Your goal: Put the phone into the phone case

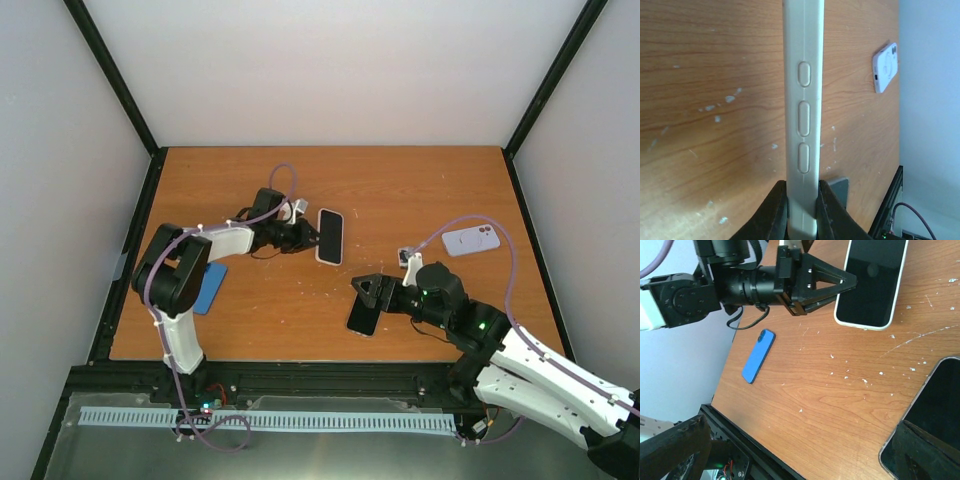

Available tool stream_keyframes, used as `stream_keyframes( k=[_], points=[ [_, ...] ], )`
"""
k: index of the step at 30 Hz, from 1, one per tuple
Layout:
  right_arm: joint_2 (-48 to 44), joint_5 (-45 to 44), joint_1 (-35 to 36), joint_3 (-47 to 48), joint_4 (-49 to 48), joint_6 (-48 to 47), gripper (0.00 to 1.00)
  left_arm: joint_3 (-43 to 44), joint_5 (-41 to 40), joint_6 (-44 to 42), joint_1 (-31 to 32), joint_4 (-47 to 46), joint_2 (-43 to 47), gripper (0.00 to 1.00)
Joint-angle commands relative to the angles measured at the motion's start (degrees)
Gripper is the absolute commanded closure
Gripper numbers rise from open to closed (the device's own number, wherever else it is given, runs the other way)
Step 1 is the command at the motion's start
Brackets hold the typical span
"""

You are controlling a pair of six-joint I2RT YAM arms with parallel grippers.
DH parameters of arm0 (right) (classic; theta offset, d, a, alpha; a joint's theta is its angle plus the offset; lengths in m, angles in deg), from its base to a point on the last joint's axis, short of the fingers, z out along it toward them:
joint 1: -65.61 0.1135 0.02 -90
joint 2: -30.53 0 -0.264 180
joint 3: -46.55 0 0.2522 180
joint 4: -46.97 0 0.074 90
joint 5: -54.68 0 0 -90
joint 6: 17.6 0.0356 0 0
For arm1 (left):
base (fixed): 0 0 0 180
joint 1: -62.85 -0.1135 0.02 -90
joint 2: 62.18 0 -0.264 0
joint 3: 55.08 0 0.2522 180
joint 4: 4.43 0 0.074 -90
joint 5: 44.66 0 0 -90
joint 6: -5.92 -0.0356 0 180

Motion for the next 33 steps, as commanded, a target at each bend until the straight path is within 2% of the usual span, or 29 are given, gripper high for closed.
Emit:
stream_keyframes(
  k=[1, 6, 9, 13, 19, 21, 22, 27, 33],
  points=[
    [-0.73, -1.17, -0.07, 1.56, 1.08, -0.61, 0.03, 4.18, 3.13, -2.76, -1.32, 0.63, -3.64, 0.95],
    [-0.91, -1.19, -0.06, 2.12, 1.81, -0.49, 0.03, 5.20, 1.54, -3.66, -1.95, 2.94, -5.68, 0.86],
    [-1.06, -2.10, -0.06, 2.14, 2.35, -0.32, 0.03, 5.10, 0.36, -4.31, -2.23, 4.57, -5.92, 0.75],
    [-0.75, -3.80, -0.06, 2.34, 3.45, 0.23, 0.03, 4.48, -1.21, -5.04, -2.32, 6.01, -4.34, 0.55],
    [0.32, -5.92, -0.06, 2.83, 4.91, 1.07, 0.03, 4.78, -8.57, -6.78, -2.32, 13.33, 0.06, 0.23],
    [0.75, -5.82, -0.06, 2.87, 5.06, 1.38, 0.03, 4.71, -12.49, -7.01, -2.41, 15.96, 2.17, 0.04],
    [0.90, -5.66, -0.10, 2.86, 4.99, 1.50, 0.02, 4.58, -14.84, -6.90, -2.50, 17.43, 3.28, 0.01],
    [1.38, -5.20, -0.13, 1.70, 3.80, 2.05, 0.02, 2.70, -25.09, -5.70, -4.84, 23.65, 9.07, 0.00],
    [2.15, -5.99, -0.19, 1.23, 2.96, 1.36, 0.02, -3.28, -24.11, -5.80, -15.57, 24.87, 16.24, 0.01]
  ],
)
